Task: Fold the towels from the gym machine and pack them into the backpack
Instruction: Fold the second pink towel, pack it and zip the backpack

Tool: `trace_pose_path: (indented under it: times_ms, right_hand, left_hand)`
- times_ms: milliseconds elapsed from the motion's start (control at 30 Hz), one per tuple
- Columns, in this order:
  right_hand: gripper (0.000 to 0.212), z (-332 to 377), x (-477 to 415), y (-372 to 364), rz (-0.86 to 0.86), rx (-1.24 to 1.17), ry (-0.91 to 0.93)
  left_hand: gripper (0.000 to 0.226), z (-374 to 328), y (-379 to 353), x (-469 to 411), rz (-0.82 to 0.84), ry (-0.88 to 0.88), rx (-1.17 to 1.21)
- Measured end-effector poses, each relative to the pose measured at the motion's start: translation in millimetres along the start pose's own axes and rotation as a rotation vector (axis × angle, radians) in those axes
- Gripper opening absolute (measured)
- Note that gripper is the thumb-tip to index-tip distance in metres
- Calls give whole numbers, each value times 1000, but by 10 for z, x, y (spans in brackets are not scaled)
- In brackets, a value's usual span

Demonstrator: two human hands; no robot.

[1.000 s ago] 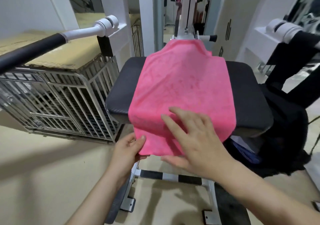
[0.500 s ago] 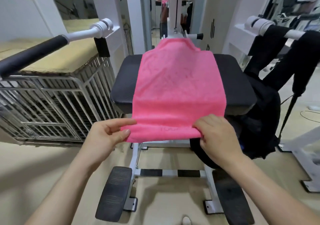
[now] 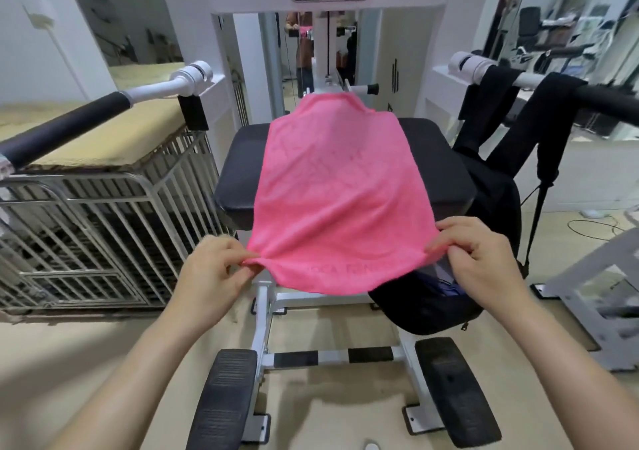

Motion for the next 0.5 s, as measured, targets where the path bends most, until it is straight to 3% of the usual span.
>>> trace_pose_path:
  times_ms: [100,167,233,267,333,433,500]
  right_hand:
    - [62,70,130,11,99,13,7]
    - [63,11,191,20,195,-31,-55]
    - [45,-73,181,-34,366,-62,-147]
    - [35,-83,165,-62,447,-79,-177]
    - [29,-52,106,-66,508,-144,-206]
    - [29,23,-54,-6,456,-379,-239]
    - [27,43,-206,60,386,-508,-244]
  left_hand:
    - [21,-78,-4,50,44,-177,-60]
    - [10,-97,-110,109,325,-110,78]
    - [19,-88,-321,215,677,30,307]
    - [18,-81,-384,240,768,37,382]
    - [8,-54,-377,179,772,18,504]
    - [46,0,-244,8,627,60,708]
    - [51,-50,-99,-145,464,41,833]
Point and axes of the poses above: each hand's wrist, its own x-axis away from the middle knuckle, its own y-axis out of the back of the hand, z = x × y, the point moved 7 cm from there along -x, towards the middle knuckle, and after that the axes turned 9 degrees about z, right-handed, at the moved point
